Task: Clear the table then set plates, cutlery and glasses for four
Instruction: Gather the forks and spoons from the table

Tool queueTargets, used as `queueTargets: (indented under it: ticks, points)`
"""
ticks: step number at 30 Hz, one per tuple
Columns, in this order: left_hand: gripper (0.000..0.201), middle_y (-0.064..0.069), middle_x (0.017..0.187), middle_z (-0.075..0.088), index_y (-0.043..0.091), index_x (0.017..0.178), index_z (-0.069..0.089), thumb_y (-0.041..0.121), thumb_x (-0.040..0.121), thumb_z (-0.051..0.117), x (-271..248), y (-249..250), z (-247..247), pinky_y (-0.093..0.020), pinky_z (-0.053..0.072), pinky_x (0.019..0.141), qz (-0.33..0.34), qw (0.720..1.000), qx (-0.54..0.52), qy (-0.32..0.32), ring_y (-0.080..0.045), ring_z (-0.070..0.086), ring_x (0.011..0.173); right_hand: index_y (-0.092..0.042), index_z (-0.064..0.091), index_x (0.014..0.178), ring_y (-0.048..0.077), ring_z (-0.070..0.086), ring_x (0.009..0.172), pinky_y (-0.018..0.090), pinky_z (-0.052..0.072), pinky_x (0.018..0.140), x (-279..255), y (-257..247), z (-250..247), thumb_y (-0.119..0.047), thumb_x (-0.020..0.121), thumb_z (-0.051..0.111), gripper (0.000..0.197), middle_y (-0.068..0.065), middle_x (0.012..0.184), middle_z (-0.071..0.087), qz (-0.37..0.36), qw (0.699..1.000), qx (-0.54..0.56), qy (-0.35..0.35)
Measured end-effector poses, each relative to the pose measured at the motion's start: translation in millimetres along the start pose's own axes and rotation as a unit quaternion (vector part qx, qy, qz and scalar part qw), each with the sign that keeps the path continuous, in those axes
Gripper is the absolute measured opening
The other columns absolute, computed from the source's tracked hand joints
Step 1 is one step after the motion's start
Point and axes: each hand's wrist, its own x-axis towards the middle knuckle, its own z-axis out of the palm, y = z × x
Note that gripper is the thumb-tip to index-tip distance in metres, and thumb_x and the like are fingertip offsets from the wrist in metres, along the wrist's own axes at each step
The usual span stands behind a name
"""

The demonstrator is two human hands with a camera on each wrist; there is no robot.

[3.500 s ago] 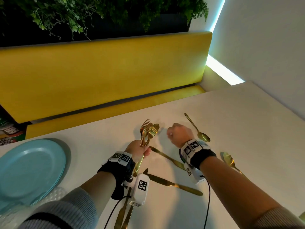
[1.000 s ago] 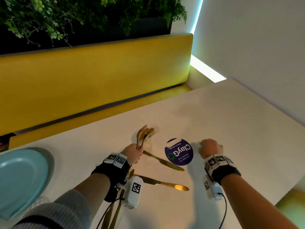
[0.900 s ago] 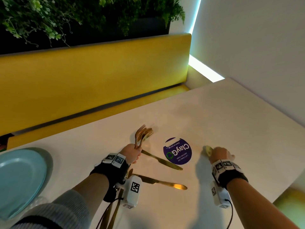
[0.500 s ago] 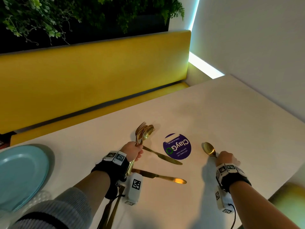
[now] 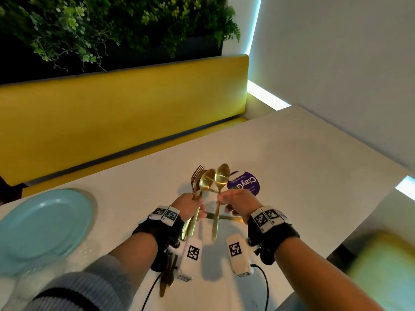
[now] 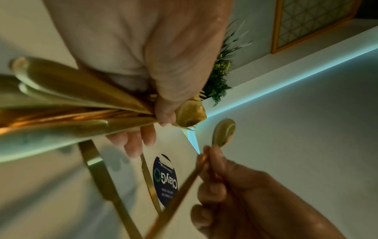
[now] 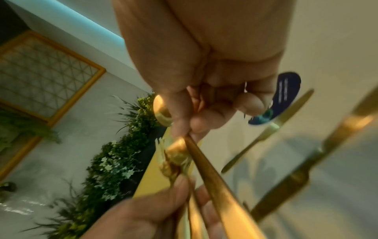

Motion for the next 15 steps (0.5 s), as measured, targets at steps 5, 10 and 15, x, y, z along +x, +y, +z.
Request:
queueTargets:
  ticks: [5, 10, 15]
  points:
    - [0.022, -0.006, 0.085, 0.067, 0.014, 0.082, 0.060, 0.022, 0.097, 0.047, -52, -28, -8, -0.029, 0.053, 0.074, 0.045, 0.994, 0.103, 0.005, -0.019, 0.065, 0.074, -0.020, 0.060, 0.076, 0.006, 0.053, 0.058, 0.019, 0.039, 0.053, -46, 13, 55, -0.017, 0.091, 0.059, 0.015, -0.005, 0.072, 0.061, 0.012, 0.998, 0.055, 0.005]
    - [0.019, -0.013, 0.107, 0.069, 0.013, 0.094, 0.062, 0.025, 0.097, 0.047, -108, -64, -18, -0.047, 0.051, 0.097, 0.050, 0.994, 0.093, -0.025, -0.030, 0.069, 0.098, -0.021, 0.056, 0.071, 0.007, 0.052, 0.058, 0.020, 0.041, 0.055, -103, 29, 101, -0.013, 0.092, 0.056, 0.023, -0.006, 0.066, 0.057, 0.005, 0.998, 0.058, 0.018]
    - [0.025, -0.012, 0.102, 0.066, 0.005, 0.104, 0.060, 0.023, 0.098, 0.044, -150, -102, -30, -0.041, 0.052, 0.092, 0.052, 0.992, 0.111, -0.043, -0.023, 0.067, 0.079, -0.020, 0.056, 0.068, 0.008, 0.051, 0.053, 0.014, 0.042, 0.040, -142, 45, 142, -0.012, 0.091, 0.055, 0.024, -0.004, 0.064, 0.056, 0.023, 0.999, 0.023, 0.035]
